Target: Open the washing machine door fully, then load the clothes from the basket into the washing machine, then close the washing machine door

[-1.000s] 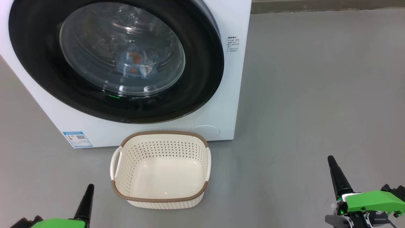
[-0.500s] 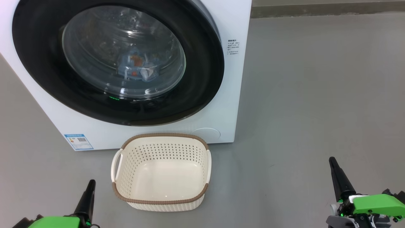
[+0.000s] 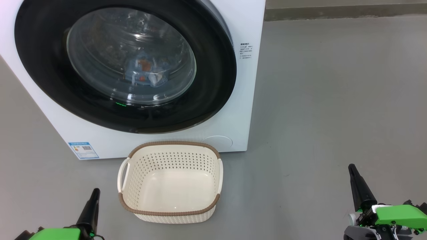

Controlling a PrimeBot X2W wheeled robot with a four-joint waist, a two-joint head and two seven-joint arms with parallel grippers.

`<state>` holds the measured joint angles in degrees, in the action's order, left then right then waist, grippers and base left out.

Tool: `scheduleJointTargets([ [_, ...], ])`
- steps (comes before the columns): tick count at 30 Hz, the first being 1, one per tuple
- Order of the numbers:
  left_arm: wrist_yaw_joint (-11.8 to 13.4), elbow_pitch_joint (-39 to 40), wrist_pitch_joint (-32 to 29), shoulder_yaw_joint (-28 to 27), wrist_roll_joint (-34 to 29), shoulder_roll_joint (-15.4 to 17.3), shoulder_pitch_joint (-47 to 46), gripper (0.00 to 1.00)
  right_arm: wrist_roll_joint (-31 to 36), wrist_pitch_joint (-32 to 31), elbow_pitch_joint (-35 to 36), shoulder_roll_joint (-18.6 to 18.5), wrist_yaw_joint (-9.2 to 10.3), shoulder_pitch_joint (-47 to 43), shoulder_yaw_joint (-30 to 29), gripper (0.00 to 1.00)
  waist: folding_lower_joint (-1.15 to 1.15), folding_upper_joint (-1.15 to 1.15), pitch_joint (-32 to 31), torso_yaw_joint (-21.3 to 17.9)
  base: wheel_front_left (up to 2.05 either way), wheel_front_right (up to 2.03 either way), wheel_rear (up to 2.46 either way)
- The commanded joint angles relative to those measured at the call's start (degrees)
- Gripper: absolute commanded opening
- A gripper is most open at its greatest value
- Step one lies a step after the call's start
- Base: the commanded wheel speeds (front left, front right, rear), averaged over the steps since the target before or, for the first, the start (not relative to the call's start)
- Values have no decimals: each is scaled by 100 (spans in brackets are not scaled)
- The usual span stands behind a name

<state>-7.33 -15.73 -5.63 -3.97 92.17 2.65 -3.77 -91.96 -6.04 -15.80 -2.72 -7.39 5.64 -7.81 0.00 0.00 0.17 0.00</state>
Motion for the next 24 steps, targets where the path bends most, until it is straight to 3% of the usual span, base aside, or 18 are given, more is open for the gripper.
scheduleJointTargets([
  [1, -15, 169, -39, -197, 47, 67, -238, 0, -15, -50, 178, -16, -10, 54, 122, 0, 0, 0, 0, 0, 0, 0, 0],
  [24, -15, 168, -53, -214, 33, 55, -239, 0, -16, -49, 178, -16, -10, 54, 124, 0, 0, 0, 0, 0, 0, 0, 0],
])
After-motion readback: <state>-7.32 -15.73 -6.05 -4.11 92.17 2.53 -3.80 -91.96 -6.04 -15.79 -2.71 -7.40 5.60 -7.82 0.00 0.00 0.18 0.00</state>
